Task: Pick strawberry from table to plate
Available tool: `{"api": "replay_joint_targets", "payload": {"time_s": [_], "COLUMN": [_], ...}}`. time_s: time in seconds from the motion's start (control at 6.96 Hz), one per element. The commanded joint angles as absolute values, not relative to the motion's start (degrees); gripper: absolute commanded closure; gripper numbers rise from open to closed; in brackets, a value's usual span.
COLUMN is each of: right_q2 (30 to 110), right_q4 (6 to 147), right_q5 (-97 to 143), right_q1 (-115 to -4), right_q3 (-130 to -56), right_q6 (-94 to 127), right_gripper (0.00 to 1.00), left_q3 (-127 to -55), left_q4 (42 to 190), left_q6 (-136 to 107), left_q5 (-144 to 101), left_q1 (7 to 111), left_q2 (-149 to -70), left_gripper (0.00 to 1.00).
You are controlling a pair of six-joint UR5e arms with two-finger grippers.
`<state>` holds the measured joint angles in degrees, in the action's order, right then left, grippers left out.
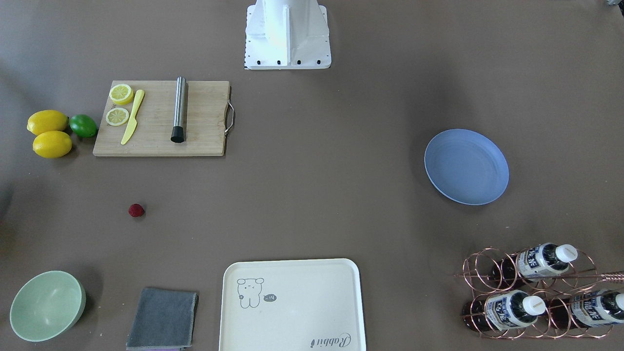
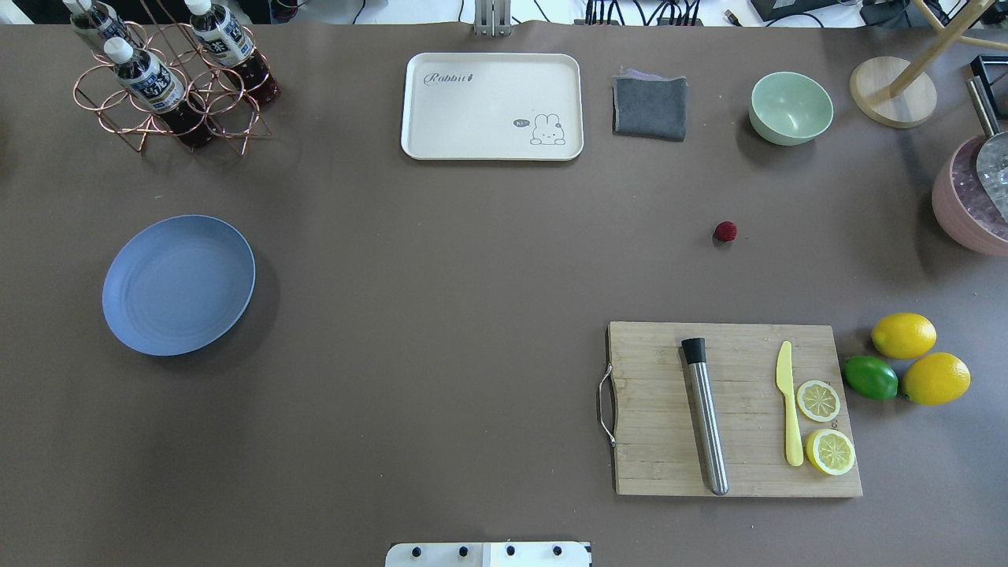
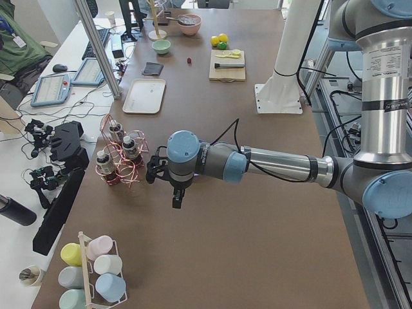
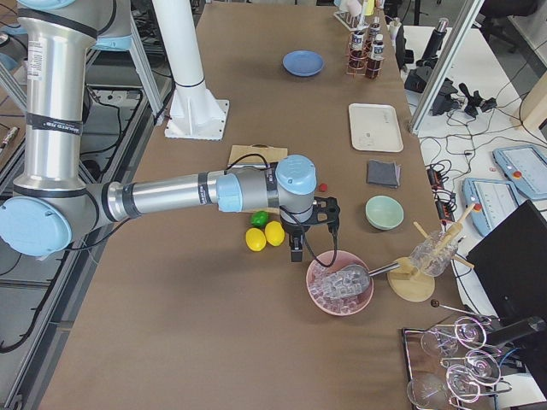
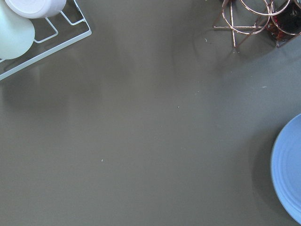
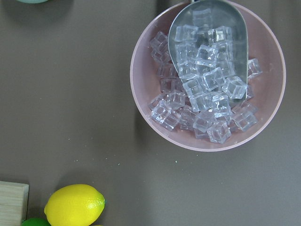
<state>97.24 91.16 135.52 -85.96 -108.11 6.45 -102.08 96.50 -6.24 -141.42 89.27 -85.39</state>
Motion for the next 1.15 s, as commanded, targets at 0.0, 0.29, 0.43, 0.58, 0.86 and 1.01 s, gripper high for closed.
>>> {"api": "replay_joint_targets", "payload": {"time_s": [0.0, 0.29, 0.43, 0.58, 0.86, 1.01], "right_q2": [94.5, 90.81, 88.18, 85.98, 83.85, 83.93], "right_q4": [91.32, 91.41, 91.15, 91.14, 91.05, 88.27], "right_q5": [135.53, 138.23, 138.77, 138.08, 136.06, 135.97], "right_q1": [-85.96, -84.56, -82.9, -80.71, -78.05, -77.26], "right_q3": [-108.02, -107.93, -107.93, -107.93, -107.67, -106.71], "right_q6": [6.77, 6.94, 9.12, 12.45, 13.53, 13.62], "right_gripper": [0.0, 0.0, 0.0, 0.0, 0.0, 0.0], "left_q3": [-102.04, -99.93, -98.02, -95.91, -92.65, -90.29], "left_q4": [96.68, 100.95, 107.86, 112.28, 119.66, 127.36], "left_q6": [-13.75, -14.15, -14.41, -14.59, -14.76, -21.38], "left_q5": [-143.53, -143.35, -143.26, -142.3, -141.51, -140.63], "left_q1": [88.68, 86.4, 84.22, 83.94, 80.79, 79.55], "left_q2": [-89.01, -91.14, -91.06, -91.05, -91.58, -91.67], "left_gripper": [0.02, 0.02, 0.02, 0.02, 0.02, 0.02]}}
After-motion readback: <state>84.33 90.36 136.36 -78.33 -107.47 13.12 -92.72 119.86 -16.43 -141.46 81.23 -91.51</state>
